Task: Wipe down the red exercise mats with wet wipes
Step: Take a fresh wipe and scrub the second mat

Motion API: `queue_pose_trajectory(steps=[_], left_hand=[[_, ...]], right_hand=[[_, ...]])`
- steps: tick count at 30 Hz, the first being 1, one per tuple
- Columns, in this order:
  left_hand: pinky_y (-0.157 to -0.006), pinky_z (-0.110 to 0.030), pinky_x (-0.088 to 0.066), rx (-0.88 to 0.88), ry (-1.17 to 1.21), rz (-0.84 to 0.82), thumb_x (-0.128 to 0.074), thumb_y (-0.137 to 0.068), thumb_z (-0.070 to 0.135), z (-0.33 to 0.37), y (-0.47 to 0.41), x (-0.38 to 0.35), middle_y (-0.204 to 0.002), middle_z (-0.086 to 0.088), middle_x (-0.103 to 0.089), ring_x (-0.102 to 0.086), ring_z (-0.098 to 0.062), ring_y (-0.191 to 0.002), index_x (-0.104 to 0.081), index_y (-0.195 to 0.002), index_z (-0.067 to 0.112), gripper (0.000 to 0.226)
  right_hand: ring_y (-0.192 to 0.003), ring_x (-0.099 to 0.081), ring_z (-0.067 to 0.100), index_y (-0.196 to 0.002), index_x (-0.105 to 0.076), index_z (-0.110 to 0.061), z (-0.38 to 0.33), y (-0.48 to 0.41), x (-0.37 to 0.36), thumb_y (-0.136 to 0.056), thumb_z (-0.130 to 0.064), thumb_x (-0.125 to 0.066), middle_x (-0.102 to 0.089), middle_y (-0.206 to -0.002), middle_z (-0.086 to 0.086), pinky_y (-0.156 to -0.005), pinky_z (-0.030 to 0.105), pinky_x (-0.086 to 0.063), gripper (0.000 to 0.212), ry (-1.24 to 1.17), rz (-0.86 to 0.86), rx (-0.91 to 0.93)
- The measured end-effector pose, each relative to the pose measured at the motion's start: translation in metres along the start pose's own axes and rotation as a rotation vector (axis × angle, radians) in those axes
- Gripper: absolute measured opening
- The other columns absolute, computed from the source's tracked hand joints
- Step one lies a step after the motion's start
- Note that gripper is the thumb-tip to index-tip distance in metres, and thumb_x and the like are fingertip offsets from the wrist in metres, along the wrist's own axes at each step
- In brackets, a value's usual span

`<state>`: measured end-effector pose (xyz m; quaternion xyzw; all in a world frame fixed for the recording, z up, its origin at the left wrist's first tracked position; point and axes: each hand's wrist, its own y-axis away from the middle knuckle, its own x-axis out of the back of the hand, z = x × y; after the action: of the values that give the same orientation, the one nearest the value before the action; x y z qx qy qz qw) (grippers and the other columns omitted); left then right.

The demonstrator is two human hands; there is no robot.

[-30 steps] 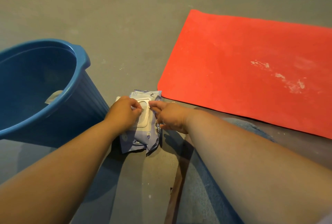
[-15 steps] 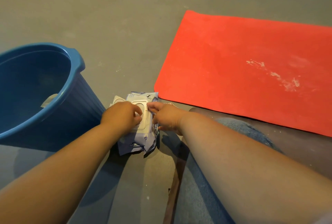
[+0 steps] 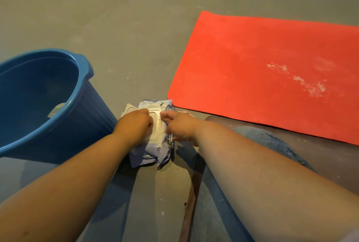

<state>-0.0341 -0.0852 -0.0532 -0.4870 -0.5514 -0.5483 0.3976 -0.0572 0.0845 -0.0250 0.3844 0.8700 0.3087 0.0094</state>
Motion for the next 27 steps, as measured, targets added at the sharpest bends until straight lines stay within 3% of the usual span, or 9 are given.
queue_pose_trajectory(steps=[6,11,14,17,20,22,24,25,27], left_hand=[[-0.073,-0.025,-0.044,0.011,0.078,0.002,-0.063,-0.089,0.03,0.003,0.008,0.007,-0.105,0.0,-0.048,-0.045,-0.012,-0.083,-0.051,-0.107,0.017,0.025],[-0.065,-0.024,-0.035,0.032,0.234,0.173,-0.048,-0.097,0.025,-0.001,0.013,0.05,-0.096,-0.001,-0.046,-0.047,-0.015,-0.077,-0.048,-0.106,0.015,0.013],[-0.058,-0.032,-0.045,0.004,0.362,0.214,-0.04,-0.1,0.026,0.002,0.017,0.074,-0.088,-0.004,-0.053,-0.052,-0.019,-0.069,-0.047,-0.101,0.016,0.013],[-0.054,-0.033,-0.046,0.022,0.527,0.406,-0.036,-0.099,0.029,0.008,0.019,0.09,-0.078,-0.003,-0.055,-0.053,-0.017,-0.064,-0.045,-0.096,0.02,0.014],[-0.057,-0.037,-0.048,0.01,0.574,0.472,-0.035,-0.098,0.031,0.009,0.017,0.098,-0.079,-0.002,-0.058,-0.055,-0.017,-0.065,-0.042,-0.095,0.024,0.01],[-0.062,-0.037,-0.05,0.087,0.7,0.475,-0.036,-0.097,0.037,0.005,0.017,0.094,-0.084,0.002,-0.061,-0.06,-0.016,-0.073,-0.039,-0.099,0.028,0.01],[-0.062,-0.03,-0.047,0.178,0.769,0.452,-0.036,-0.094,0.051,-0.003,0.022,0.085,-0.087,0.006,-0.058,-0.058,-0.011,-0.076,-0.039,-0.1,0.029,0.023],[-0.062,-0.028,-0.045,0.17,0.665,0.416,-0.037,-0.091,0.056,-0.008,0.028,0.078,-0.086,0.008,-0.056,-0.056,-0.01,-0.076,-0.043,-0.097,0.028,0.03],[-0.074,-0.031,-0.043,0.005,0.168,0.325,-0.037,-0.085,0.064,-0.017,0.038,0.063,-0.086,0.011,-0.057,-0.052,-0.011,-0.081,-0.057,-0.09,0.03,0.04]], right_hand=[[-0.109,-0.047,0.015,-0.141,-0.042,-0.021,0.003,-0.004,0.002,-0.087,0.007,-0.044,-0.047,-0.141,0.003,-0.081,0.026,-0.044,0.061,-0.093,0.009,0.003],[-0.115,-0.053,0.02,-0.129,-0.056,-0.024,-0.001,-0.001,0.001,-0.085,-0.005,-0.064,-0.052,-0.133,0.007,-0.098,0.034,-0.044,0.048,-0.152,0.114,0.1],[-0.115,-0.053,0.019,-0.133,-0.052,-0.027,-0.009,0.008,0.003,-0.084,-0.01,-0.069,-0.048,-0.135,0.004,-0.089,0.033,-0.045,0.055,-0.308,0.076,0.12],[-0.11,-0.055,0.019,-0.134,-0.049,-0.025,-0.02,0.014,0.008,-0.088,-0.012,-0.065,-0.048,-0.131,0.004,-0.082,0.031,-0.049,0.051,-0.322,0.047,0.154],[-0.087,-0.051,0.019,-0.099,-0.062,-0.02,-0.037,0.018,0.011,-0.094,-0.014,-0.057,-0.056,-0.099,0.008,-0.067,0.027,-0.043,0.01,-0.32,0.117,0.204],[-0.081,-0.048,0.021,-0.079,-0.054,-0.017,-0.046,0.015,0.014,-0.096,-0.014,-0.049,-0.054,-0.09,0.015,-0.067,0.032,-0.043,0.018,-0.383,0.225,0.196],[-0.077,-0.056,0.023,-0.08,-0.051,-0.014,-0.053,0.011,0.02,-0.097,-0.013,-0.043,-0.061,-0.095,0.021,-0.066,0.034,-0.049,0.019,-0.53,0.318,0.171],[-0.074,-0.059,0.024,-0.083,-0.051,-0.013,-0.056,0.01,0.023,-0.097,-0.011,-0.041,-0.064,-0.096,0.021,-0.066,0.036,-0.052,0.017,-0.593,0.366,0.159],[-0.073,-0.061,0.026,-0.085,-0.053,-0.014,-0.054,0.006,0.032,-0.094,-0.009,-0.043,-0.064,-0.094,0.021,-0.069,0.045,-0.054,0.014,-0.647,0.466,0.138]])
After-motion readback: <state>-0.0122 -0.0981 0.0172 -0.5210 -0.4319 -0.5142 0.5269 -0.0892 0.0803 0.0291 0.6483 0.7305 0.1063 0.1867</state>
